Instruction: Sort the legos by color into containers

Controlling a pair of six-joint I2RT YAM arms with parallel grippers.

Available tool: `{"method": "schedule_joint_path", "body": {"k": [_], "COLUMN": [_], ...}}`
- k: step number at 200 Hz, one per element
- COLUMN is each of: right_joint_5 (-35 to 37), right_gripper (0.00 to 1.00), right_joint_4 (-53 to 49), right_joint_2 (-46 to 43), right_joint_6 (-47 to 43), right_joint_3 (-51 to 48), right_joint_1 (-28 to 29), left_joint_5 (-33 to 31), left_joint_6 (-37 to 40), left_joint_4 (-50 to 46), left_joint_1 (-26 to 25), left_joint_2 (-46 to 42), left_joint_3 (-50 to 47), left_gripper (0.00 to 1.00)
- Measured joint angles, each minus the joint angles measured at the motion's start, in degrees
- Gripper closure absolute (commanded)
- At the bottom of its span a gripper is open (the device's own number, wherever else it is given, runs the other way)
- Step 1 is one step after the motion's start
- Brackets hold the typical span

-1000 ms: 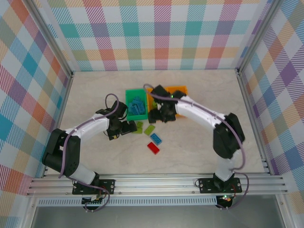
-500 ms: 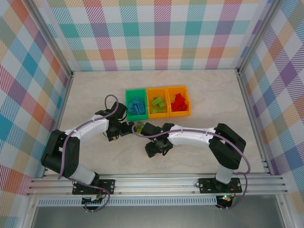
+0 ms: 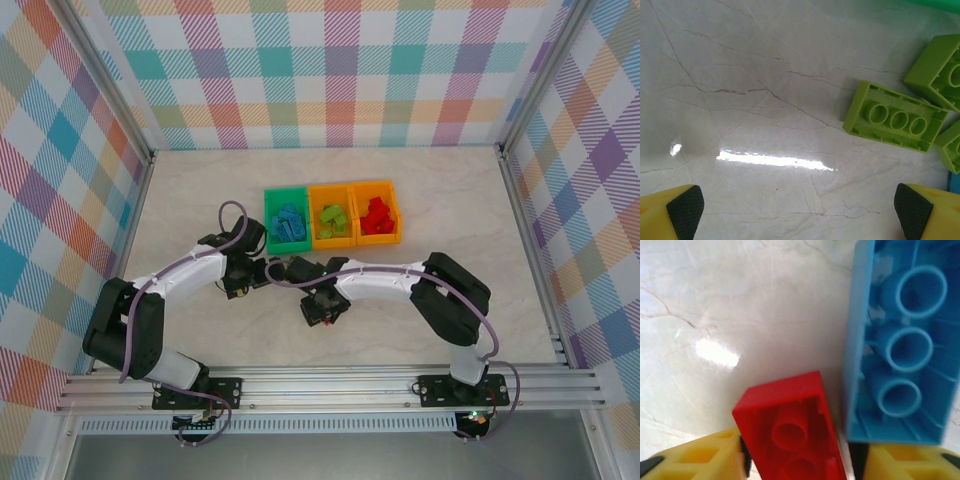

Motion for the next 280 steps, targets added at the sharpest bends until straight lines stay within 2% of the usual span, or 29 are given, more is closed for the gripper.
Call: {"method": "schedule_joint_path", "body": {"k": [25,46,109,129,161,187,237,265,280], "right_joint_5": [0.0,0.0,0.5,0.8,-0.1,-1.1,-1.4,-1.2,-1.2], "right_gripper": [0.71,0.76,0.77,0.77,0.76,0.77,0.77,0.69,0.51], "right_joint_4": [-0.2,-0.6,-4.7,-5.8,-6.9,-9.4,-15.5,-20.3,-22.0], "right_joint_2": [-0.3,-3.4,-18.3,-20.3,-20.3,-13.8,7.6,15.0,17.5], "right_joint_6": [-0.4,-0.2,-1.2,-1.3,-2.1,-4.7,-9.5,-9.8,-10.5], "right_joint_3": [-0.2,-2.7,-5.0,-5.0,-2.6,8.7,32.7,41.8,46.1], "right_joint_1": [0.0,0.0,-1.7,-7.2,-23.1,-32.7,-37.3,-39.6,-40.5], "left_joint_5": [0.0,0.0,0.1,0.5,0.9,1.1,1.0,1.1,0.9], "left_joint_6": [0.0,0.0,0.0,0.0,0.0,-0.5,-3.7,-6.6,-7.9], "left_joint_4": [0.0,0.0,0.1,0.1,0.2,0.3,0.0,-0.2,-0.8], "left_joint_1": [0.0,0.0,0.0,0.0,-2.4,-7.0,-12.4,-14.5,-16.2], "left_joint_2": [0.0,-0.1,0.7,1.0,2.7,5.4,10.1,11.5,13.2], "left_joint_3": [0.0,0.0,0.2,0.7,3.2,6.6,12.2,14.7,17.0], "left_gripper": [0.00,0.00,0.00,0.00,0.00,0.00,0.00,0.00,0.00]}}
